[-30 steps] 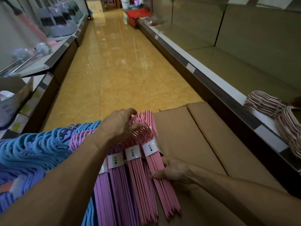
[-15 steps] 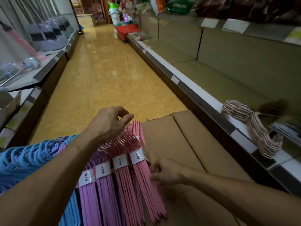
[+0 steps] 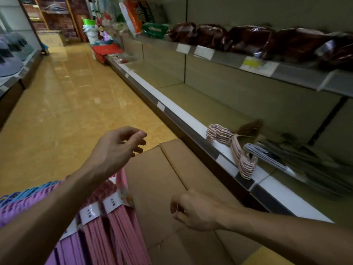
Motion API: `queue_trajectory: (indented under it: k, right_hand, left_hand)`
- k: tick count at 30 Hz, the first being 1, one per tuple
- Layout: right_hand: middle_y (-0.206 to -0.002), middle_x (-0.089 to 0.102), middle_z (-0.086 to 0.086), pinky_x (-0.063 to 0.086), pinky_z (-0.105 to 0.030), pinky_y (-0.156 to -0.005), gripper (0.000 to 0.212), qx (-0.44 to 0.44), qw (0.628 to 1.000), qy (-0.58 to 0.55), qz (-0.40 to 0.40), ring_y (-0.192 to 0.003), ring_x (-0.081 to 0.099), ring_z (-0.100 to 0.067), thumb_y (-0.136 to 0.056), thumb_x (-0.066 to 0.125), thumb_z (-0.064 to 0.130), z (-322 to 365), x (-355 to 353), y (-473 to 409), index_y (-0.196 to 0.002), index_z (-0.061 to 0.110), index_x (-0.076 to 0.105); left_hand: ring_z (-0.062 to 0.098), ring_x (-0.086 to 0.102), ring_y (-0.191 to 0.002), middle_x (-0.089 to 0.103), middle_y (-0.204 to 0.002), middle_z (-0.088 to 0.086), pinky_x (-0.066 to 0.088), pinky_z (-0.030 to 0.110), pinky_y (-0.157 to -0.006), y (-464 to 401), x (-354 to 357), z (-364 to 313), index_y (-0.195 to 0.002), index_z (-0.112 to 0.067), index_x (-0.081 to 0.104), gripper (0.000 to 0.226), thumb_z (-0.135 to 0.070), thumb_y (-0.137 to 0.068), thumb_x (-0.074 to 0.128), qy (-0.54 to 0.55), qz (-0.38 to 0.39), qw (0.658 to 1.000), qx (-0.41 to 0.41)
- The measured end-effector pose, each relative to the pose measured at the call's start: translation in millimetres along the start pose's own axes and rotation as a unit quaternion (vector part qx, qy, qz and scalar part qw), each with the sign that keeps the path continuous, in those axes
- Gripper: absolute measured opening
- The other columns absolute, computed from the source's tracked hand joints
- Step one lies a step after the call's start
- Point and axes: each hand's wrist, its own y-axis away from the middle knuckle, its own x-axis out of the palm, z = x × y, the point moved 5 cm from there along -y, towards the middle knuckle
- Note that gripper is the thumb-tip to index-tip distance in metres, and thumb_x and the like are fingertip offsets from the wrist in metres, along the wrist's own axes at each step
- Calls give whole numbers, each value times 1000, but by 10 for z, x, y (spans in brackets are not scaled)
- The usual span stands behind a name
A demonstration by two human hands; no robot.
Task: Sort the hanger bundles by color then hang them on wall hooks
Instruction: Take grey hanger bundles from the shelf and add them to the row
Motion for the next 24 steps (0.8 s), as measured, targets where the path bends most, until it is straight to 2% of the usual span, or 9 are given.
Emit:
queue_trajectory:
  k: [6,11,15,17,19,21,24]
  right_hand:
    - [-107,69,1,58,-45,-82,22,31,997,-17,-74,-95,66,-18,-100,49,40,-514,-304,442,-110,28,64]
    - [-108,66,13,55,-34,-88,18,67,985,-41,-156,-96,60,-2,-101,52,36,-960,-583,824,-112,31,65]
    - [-101,67,13,55,-36,-84,15,119,961,-66,-239,-91,61,-3,-100,54,33,-1373,-801,1109,-106,29,67]
    - [-98,67,15,55,-33,-80,12,144,944,-81,-284,-88,61,-1,-100,56,30,-1572,-903,1239,-103,29,68]
    - [-102,65,13,53,-28,-80,14,164,931,-87,-315,-90,60,-1,-100,56,25,-1763,-1007,1364,-109,27,66]
    - [-108,62,10,49,-21,-80,17,184,924,-87,-323,-93,57,-1,-101,54,22,-2020,-1083,1475,-116,26,62]
    - [-115,57,6,46,-22,-83,22,240,918,-101,-298,-103,59,-13,-101,52,15,-2453,-1098,1561,-117,30,55]
  left_hand:
    - [10,71,-86,73,-97,-4,58,32,-81,-8,343,-212,-108,-24,69,22,-35,-98,52,66,18,998,2]
    - [15,71,-87,72,-96,-1,58,35,-78,-2,603,-359,-110,-23,68,22,-31,-99,52,115,28,993,10]
    - [16,72,-84,72,-93,-2,58,33,-75,-10,923,-524,-110,-25,68,20,-30,-99,51,147,50,988,15]
    - [14,72,-82,72,-89,-4,59,32,-72,-32,1093,-636,-109,-26,67,19,-30,-100,51,158,64,985,24]
    - [15,72,-81,72,-88,-5,60,30,-69,-62,1266,-759,-109,-25,68,19,-29,-100,51,171,79,982,33]
    - [18,73,-80,73,-88,-1,61,29,-67,-80,1424,-871,-109,-22,69,19,-27,-100,52,189,91,977,38]
    - [19,73,-79,73,-89,1,62,30,-68,-85,1644,-985,-110,-20,69,20,-25,-101,52,202,111,972,37]
